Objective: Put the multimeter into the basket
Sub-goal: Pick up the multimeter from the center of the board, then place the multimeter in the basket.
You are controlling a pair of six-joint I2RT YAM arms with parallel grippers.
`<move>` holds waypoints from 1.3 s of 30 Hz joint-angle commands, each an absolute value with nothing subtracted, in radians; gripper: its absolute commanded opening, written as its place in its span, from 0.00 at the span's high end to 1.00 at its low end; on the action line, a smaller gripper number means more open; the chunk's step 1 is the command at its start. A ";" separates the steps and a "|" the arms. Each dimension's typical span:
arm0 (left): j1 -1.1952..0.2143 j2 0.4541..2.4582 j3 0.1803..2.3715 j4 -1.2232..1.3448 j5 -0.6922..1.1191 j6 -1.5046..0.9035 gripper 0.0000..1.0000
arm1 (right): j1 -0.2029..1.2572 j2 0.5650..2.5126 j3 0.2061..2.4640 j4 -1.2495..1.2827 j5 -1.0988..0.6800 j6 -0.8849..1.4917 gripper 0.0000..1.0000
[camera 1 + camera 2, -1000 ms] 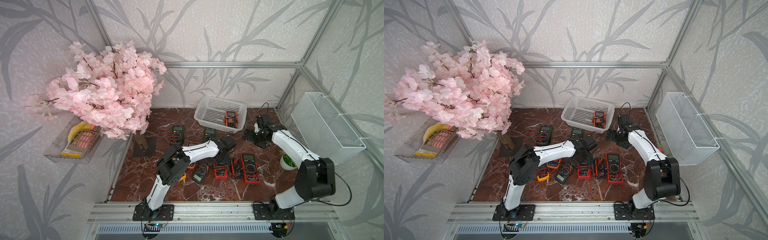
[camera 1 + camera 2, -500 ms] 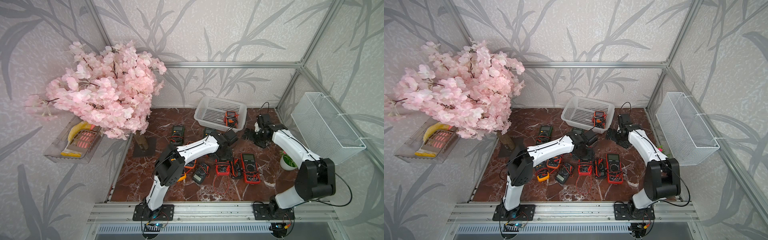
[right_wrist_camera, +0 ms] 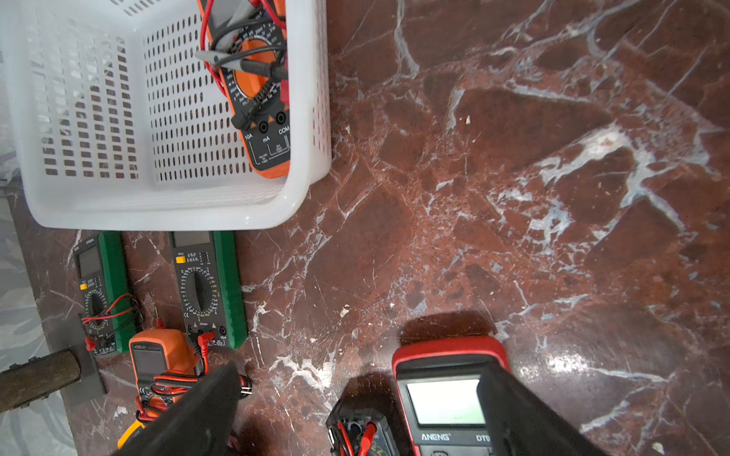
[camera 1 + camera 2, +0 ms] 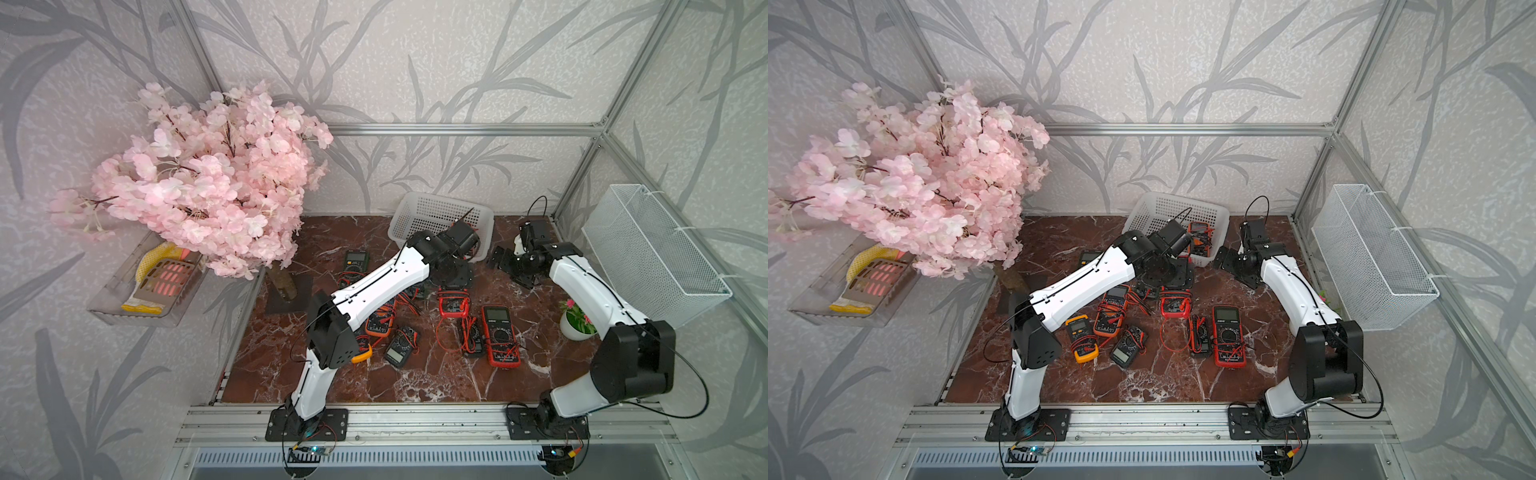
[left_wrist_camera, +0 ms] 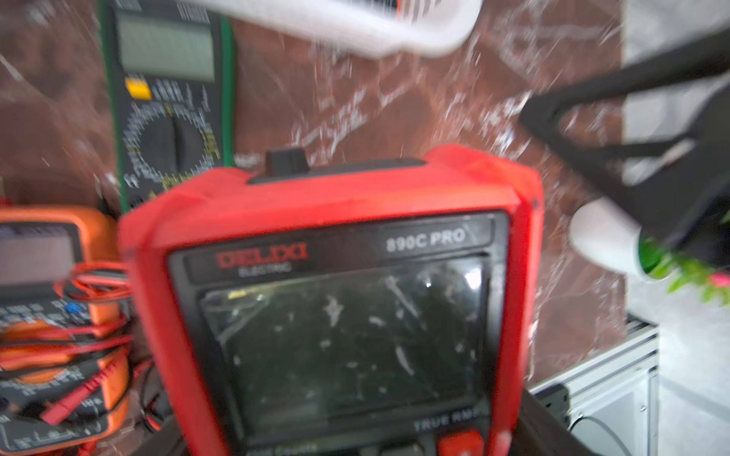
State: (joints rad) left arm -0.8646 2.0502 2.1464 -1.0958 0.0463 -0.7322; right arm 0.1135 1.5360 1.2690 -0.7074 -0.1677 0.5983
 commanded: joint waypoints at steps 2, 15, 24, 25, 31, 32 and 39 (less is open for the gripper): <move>-0.788 2.091 2.304 -1.110 -0.004 -0.628 0.69 | 0.104 1.506 1.315 -0.714 -0.179 0.621 0.01; -0.600 2.256 2.624 -0.969 -0.090 -0.471 0.69 | 0.102 1.544 1.382 -0.729 -0.201 0.657 0.01; -0.571 2.278 2.556 -0.630 -0.187 -0.273 0.65 | 0.101 1.590 1.360 -0.719 -0.230 0.647 0.01; -0.567 2.288 2.564 -0.608 -0.186 -0.264 0.65 | 0.101 1.594 1.358 -0.717 -0.230 0.645 0.01; -0.563 2.327 2.585 -0.466 -0.182 -0.208 0.64 | 0.102 1.619 1.353 -0.707 -0.229 0.629 0.01; -0.563 2.335 2.586 -0.436 -0.180 -0.199 0.64 | 0.101 1.624 1.353 -0.706 -0.231 0.626 0.01; -0.563 2.414 2.613 -0.299 -0.168 -0.155 0.62 | 0.098 1.641 1.352 -0.704 -0.242 0.618 0.01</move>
State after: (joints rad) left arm -0.5671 2.4027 2.5484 -0.4679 -0.1593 -0.1944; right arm 0.1036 1.6329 1.3602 -0.7074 -0.2306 0.6312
